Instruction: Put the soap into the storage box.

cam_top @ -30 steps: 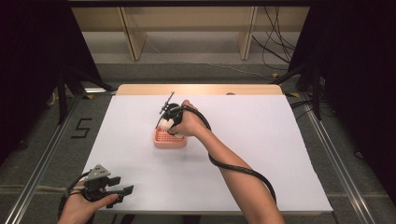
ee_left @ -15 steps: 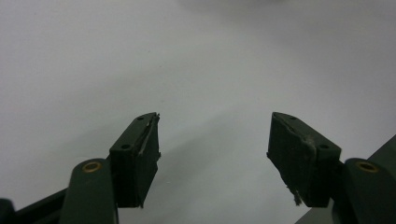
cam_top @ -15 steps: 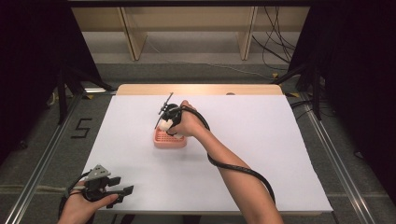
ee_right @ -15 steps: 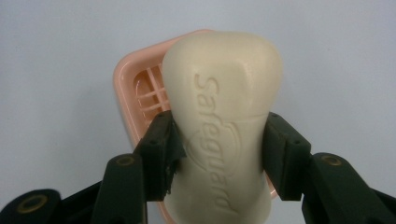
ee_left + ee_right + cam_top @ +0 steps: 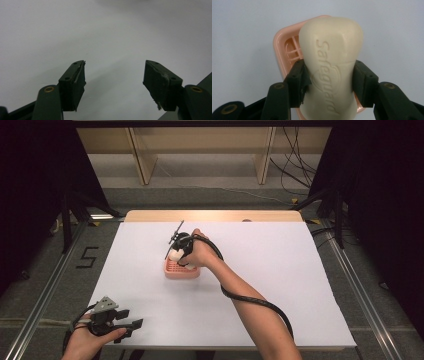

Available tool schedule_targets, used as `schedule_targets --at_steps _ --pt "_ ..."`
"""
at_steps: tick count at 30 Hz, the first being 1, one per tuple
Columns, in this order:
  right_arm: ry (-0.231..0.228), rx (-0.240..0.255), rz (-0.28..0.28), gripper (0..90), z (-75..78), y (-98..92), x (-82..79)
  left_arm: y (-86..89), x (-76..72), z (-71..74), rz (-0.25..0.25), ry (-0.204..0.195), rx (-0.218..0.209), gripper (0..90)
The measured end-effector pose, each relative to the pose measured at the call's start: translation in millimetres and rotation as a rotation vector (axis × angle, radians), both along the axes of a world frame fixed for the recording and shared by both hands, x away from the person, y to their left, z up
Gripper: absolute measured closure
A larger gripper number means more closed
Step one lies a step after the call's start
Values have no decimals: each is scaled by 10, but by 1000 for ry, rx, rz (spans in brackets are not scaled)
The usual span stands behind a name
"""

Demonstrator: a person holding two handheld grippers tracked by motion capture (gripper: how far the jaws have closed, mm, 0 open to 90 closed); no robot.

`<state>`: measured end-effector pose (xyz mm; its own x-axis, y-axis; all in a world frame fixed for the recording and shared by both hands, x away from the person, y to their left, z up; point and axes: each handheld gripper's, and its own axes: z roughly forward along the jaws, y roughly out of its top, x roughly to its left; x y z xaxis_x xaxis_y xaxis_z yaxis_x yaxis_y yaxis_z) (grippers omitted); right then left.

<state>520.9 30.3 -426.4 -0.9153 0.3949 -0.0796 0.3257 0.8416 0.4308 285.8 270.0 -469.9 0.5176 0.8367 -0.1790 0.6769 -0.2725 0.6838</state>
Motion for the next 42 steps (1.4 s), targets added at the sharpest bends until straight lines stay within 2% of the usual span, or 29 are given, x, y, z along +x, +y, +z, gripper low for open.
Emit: schedule_targets --at_steps 14,18,28,30,32,35,36,37,41,42 --pt "1 -1 -3 505 -15 9 11 -1 -1 0 -2 1 -1 335" --pt "4 3 -5 505 -30 19 10 -8 -4 -6 11 -9 -3 335" --pt "12 11 -25 491 -69 15 35 2 -5 3 -3 -2 -6 334" --pt "11 28 -30 491 -66 9 40 3 -2 2 -1 -2 -2 335" --pt "11 67 -57 454 -38 4 39 3 -2 2 0 -2 -1 335" --pt "1 79 -57 407 15 -3 39 2 -3 3 -1 -2 0 335" --pt "-1 84 -57 397 25 -8 37 22 -5 17 -27 4 17 335" --pt "1 90 -68 390 33 -13 27 17 -7 15 -21 3 12 334" --pt "11 96 -75 382 38 -67 -13 8 -13 13 -10 -2 21 335" --pt "12 106 -82 382 38 -84 -25 18 -4 14 -29 5 21 335"
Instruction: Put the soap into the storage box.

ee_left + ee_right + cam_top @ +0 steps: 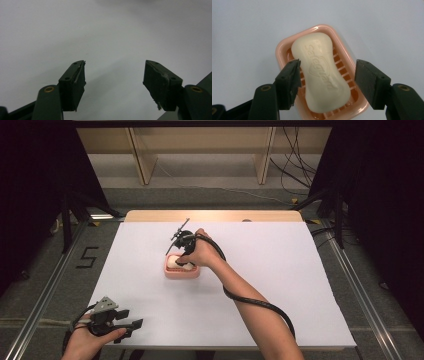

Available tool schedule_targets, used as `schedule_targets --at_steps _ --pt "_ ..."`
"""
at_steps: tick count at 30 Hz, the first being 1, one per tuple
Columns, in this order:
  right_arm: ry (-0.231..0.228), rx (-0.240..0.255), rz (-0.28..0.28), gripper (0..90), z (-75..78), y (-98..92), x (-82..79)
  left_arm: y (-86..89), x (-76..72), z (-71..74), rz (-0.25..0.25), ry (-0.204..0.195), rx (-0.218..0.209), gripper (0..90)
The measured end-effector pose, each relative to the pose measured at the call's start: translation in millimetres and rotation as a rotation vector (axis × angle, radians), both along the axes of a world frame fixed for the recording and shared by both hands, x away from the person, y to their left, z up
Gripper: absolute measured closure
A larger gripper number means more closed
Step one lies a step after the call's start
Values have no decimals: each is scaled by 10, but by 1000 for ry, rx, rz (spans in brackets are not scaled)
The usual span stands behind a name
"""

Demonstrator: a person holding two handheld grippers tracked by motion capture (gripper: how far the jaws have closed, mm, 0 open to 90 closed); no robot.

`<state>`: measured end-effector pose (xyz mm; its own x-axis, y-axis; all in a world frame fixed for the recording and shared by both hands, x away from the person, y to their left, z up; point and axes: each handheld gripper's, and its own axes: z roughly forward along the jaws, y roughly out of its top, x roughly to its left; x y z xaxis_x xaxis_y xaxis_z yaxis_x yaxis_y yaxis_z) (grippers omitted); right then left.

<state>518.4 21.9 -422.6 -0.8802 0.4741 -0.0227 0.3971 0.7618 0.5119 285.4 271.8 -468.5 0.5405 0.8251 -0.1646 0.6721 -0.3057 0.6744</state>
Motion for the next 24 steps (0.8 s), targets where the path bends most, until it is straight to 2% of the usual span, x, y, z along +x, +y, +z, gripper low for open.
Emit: schedule_targets --at_steps 1,4,5,6,11,13,16,17,18,19,21,22,23,24 --pt "-5 8 -14 382 8 -26 -16 2 -1 5 -5 10 1 335" --pt "-3 38 -25 389 40 -96 -58 -3 -6 1 3 -3 17 335" --pt "-4 54 -32 414 56 -132 -81 -10 -7 -3 11 -6 10 335" --pt "-4 60 -37 423 65 -157 -97 -39 -5 -24 34 -12 -39 335" --pt "9 81 -73 520 118 -363 -240 -32 -3 -22 31 3 -21 335" --pt "1 87 -87 572 122 -462 -305 -32 -2 -23 29 7 -20 335" --pt "3 84 -87 637 108 -603 -422 -34 -2 -28 30 -4 -12 335" --pt "18 80 -101 648 96 -662 -496 -36 -2 -32 32 -9 -10 335" --pt "23 82 -103 649 77 -712 -546 -31 -3 -27 22 -3 -12 335" --pt "21 79 -101 649 55 -764 -595 -15 -1 -19 4 2 9 335" --pt "30 82 -112 635 -1 -870 -709 -22 -2 -24 12 -1 3 335" --pt "26 83 -103 620 -38 -923 -760 -39 0 -34 32 -6 -12 335" --pt "30 79 -109 585 -86 -988 -838 -40 3 -36 36 -7 -7 335" --pt "57 85 -132 562 -113 -1021 -904 -41 6 -36 35 -6 -7 335"
